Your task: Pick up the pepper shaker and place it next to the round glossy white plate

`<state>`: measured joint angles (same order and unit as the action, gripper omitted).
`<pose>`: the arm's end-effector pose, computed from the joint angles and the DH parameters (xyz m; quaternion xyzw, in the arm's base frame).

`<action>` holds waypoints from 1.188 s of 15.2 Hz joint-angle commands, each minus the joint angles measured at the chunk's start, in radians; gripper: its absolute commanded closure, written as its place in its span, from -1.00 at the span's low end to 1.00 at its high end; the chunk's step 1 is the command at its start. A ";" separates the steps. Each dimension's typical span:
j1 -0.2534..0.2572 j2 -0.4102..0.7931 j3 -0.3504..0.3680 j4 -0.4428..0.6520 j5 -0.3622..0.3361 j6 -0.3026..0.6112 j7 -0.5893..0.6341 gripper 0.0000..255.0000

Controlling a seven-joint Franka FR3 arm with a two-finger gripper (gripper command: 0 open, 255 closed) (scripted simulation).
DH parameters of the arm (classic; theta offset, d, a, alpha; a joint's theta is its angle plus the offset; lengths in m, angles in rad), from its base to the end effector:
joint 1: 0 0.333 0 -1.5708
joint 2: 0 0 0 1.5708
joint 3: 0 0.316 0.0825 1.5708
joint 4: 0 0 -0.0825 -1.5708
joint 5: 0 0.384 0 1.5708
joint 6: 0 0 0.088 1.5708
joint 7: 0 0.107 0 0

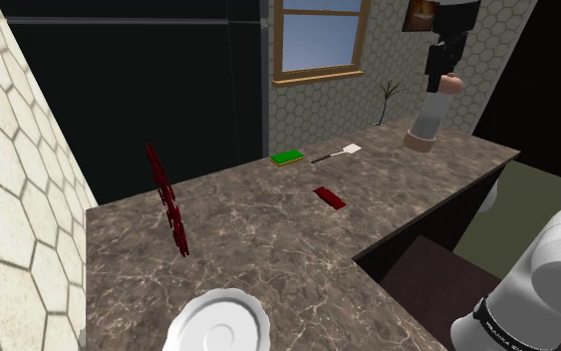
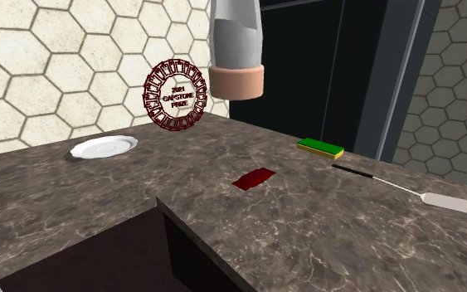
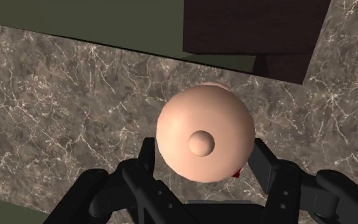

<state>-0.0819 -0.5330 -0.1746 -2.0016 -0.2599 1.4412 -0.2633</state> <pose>0.3473 -0.1429 0.6565 0.9962 0.0015 -0.0378 0.0779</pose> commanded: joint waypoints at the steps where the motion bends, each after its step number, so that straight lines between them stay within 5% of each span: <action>1: 0.010 -0.038 0.040 -0.033 0.017 -0.016 0.049 1.00; 18: 0.106 -0.209 0.387 -0.116 0.262 -0.158 0.437 1.00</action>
<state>0.0200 -0.7466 0.1915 -2.1179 -0.0152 1.2808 0.1484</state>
